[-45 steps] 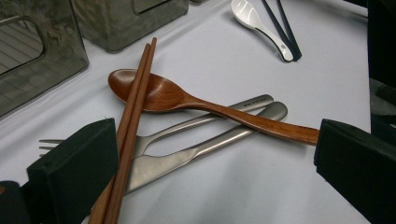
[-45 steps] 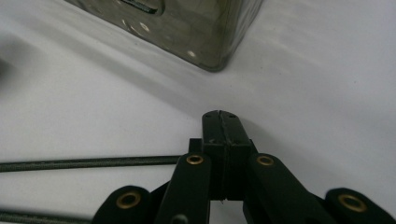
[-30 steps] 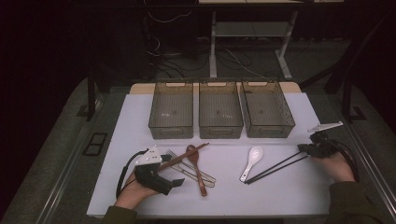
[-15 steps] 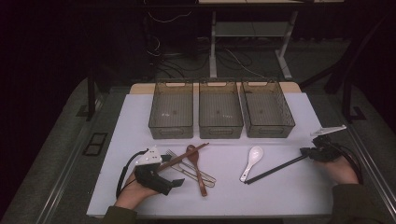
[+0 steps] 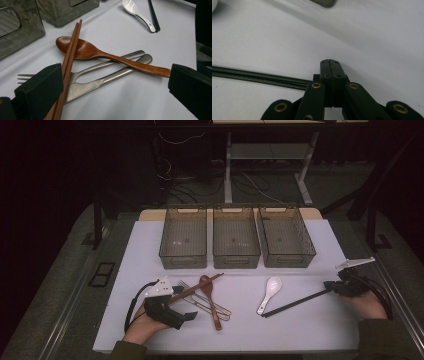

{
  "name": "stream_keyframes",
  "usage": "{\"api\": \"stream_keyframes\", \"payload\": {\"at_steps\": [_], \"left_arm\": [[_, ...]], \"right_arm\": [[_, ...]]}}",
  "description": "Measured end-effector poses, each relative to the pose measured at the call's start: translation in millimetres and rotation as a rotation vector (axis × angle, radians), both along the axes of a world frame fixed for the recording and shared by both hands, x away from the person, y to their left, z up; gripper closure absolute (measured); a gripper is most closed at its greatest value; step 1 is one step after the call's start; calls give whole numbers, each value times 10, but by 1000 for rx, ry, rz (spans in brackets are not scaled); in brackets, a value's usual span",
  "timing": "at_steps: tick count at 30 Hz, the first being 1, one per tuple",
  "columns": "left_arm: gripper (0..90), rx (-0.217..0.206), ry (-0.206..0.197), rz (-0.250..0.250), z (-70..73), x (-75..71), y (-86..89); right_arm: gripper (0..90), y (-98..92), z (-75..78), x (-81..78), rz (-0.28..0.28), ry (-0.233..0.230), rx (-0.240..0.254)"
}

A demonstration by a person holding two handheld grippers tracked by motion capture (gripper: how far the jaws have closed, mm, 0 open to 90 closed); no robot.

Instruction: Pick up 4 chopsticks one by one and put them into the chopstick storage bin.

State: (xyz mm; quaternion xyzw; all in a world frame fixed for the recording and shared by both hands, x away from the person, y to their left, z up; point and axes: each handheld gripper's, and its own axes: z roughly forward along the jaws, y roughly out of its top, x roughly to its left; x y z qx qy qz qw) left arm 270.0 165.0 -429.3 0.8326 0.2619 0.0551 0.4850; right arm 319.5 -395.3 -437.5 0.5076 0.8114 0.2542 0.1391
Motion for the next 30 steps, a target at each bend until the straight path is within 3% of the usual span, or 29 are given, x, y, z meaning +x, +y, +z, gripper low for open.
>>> {"api": "stream_keyframes", "payload": {"at_steps": [30], "left_arm": [[0, 4, 4, -6, -2, -4, -6]], "right_arm": [[892, -79, 17, -304, 8, 5, -16]]}}
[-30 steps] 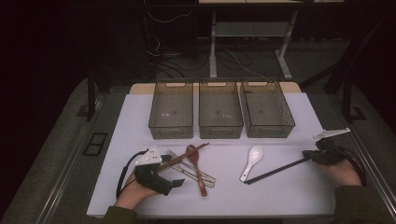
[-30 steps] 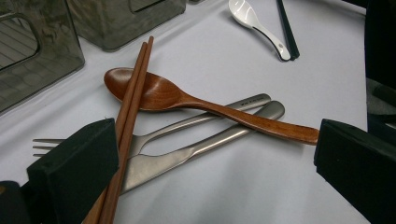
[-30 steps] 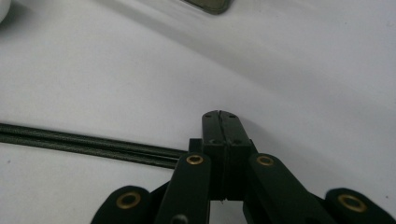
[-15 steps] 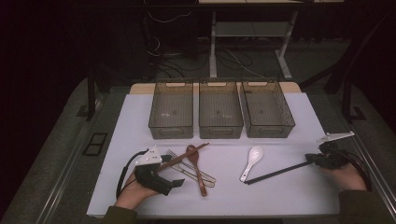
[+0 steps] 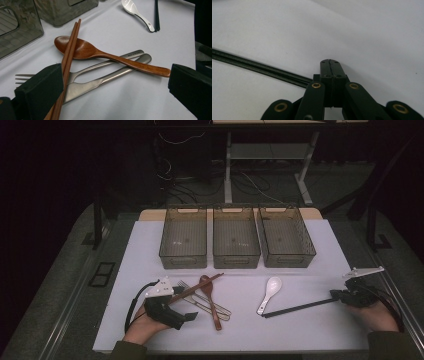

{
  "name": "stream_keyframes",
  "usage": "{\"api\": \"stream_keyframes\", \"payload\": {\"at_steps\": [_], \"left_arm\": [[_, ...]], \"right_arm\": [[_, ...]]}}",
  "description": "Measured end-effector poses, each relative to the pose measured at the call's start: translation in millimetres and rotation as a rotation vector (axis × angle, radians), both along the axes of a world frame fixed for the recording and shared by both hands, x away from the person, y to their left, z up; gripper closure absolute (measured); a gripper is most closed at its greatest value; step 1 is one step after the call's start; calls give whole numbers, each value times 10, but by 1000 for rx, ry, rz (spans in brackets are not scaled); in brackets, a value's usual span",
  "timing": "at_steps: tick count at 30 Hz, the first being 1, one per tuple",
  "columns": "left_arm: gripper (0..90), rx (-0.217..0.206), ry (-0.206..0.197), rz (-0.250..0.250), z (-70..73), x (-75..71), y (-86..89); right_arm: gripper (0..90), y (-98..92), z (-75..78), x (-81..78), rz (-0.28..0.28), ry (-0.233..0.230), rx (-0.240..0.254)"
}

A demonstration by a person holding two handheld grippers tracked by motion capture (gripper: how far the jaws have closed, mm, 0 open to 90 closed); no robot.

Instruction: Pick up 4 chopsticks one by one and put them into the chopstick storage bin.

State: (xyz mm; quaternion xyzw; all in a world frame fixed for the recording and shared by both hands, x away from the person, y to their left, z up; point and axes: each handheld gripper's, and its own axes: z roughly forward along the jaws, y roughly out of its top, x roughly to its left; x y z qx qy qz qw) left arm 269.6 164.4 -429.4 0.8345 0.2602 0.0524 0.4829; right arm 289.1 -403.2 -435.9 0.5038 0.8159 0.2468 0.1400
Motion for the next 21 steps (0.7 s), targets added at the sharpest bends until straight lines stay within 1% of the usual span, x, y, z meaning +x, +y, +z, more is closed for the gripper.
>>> {"api": "stream_keyframes", "payload": {"at_steps": [5, 21], "left_arm": [[0, 0, 1, 0, -1, 0, 0], [0, 3, 1, -4, -5, -2, -5]], "right_arm": [[892, -10, 2, -40, 5, 1, -1], [892, -58, 14, -247, 16, 11, -6]]}}
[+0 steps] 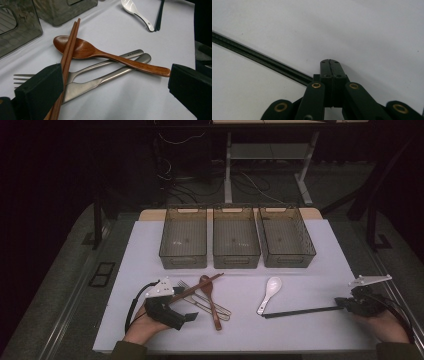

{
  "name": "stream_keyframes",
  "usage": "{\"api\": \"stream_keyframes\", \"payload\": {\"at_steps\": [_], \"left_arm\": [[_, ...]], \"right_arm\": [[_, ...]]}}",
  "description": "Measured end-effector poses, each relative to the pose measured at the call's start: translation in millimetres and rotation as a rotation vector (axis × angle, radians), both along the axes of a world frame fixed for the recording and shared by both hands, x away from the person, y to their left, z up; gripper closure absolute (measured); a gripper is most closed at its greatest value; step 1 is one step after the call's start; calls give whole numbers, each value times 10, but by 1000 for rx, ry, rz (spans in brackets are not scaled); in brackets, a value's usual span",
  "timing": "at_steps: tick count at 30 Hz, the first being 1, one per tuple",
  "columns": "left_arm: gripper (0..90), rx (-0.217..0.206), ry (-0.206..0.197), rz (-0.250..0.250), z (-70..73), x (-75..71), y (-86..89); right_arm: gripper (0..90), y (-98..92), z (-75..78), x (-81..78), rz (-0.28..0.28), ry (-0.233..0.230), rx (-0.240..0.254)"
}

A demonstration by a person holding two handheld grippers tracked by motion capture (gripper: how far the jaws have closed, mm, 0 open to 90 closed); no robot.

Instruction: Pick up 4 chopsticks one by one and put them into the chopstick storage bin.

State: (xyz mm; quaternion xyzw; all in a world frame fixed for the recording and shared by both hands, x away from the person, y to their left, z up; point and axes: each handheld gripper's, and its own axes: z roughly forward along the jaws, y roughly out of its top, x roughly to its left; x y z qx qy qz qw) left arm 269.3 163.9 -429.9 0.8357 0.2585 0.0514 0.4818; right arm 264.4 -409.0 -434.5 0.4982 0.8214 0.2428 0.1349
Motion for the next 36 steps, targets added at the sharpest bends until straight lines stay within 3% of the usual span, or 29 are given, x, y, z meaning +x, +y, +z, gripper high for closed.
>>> {"api": "stream_keyframes", "payload": {"at_steps": [12, 18, 26, 27, 31, 36], "left_arm": [[0, 0, 0, 1, -3, -2, -3], [0, 0, -1, 1, -2, -2, -3], [0, 1, -1, 2, -2, -2, -7], [0, 1, -1, 2, -2, -2, -7], [0, 3, -1, 1, 0, -1, -5], [0, -2, 0, 4, -1, -4, -6]], "right_arm": [[892, -11, 7, -109, 9, 7, -1], [856, 7, 84, -86, 28, -21, 15], [726, 293, 138, -13, 219, -21, 89], [710, 442, 139, 10, 290, -28, 102], [692, 697, 179, 53, 396, -39, 141], [668, 1120, 186, 106, 574, -54, 183]]}}
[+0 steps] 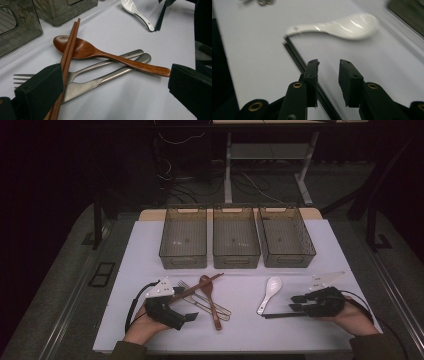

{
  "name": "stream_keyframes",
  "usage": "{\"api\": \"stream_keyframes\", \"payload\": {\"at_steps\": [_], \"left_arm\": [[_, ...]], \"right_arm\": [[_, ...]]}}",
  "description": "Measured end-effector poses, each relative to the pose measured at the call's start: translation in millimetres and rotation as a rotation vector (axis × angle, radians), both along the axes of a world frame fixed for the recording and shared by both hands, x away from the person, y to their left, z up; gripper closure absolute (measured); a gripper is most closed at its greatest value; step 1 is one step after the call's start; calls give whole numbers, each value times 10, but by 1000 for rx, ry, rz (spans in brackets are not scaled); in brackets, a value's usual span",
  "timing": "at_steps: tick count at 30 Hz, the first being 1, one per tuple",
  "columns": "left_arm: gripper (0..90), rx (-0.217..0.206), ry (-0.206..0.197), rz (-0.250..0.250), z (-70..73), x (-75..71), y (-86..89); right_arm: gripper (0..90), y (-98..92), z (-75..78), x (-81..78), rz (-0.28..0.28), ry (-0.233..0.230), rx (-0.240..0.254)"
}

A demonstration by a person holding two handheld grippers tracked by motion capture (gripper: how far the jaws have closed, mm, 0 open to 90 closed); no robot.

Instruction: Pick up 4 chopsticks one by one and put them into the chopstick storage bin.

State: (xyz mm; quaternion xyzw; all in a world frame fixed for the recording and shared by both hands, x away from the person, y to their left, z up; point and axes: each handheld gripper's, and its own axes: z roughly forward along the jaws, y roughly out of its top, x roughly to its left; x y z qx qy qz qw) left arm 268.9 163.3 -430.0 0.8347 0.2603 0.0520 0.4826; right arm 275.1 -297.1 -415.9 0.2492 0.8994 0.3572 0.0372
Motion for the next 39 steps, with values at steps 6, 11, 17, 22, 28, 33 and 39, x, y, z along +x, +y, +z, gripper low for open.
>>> {"api": "stream_keyframes", "payload": {"at_steps": [6, 11, 17, 22, 28, 33, 39], "left_arm": [[0, -1, 1, 0, 5, -2, 13], [0, 0, 2, -2, 2, -1, 11], [0, 1, 2, -3, 1, 0, 10], [0, -1, 2, -3, -3, -2, 2], [0, 1, 3, -6, 1, 0, 10], [0, -1, 3, -5, 2, 0, 14], [0, -5, 1, -3, 2, -2, 14]], "right_arm": [[670, 383, -102, 61, 165, 0, -41], [686, 513, -170, 93, 231, 1, -68], [726, 589, -241, 95, 295, -11, -94], [748, 593, -239, 73, 305, -43, -105], [763, 589, -237, 66, 309, -49, -111], [775, 571, -229, 55, 296, -41, -120], [777, 523, -218, 49, 283, -43, -137]]}}
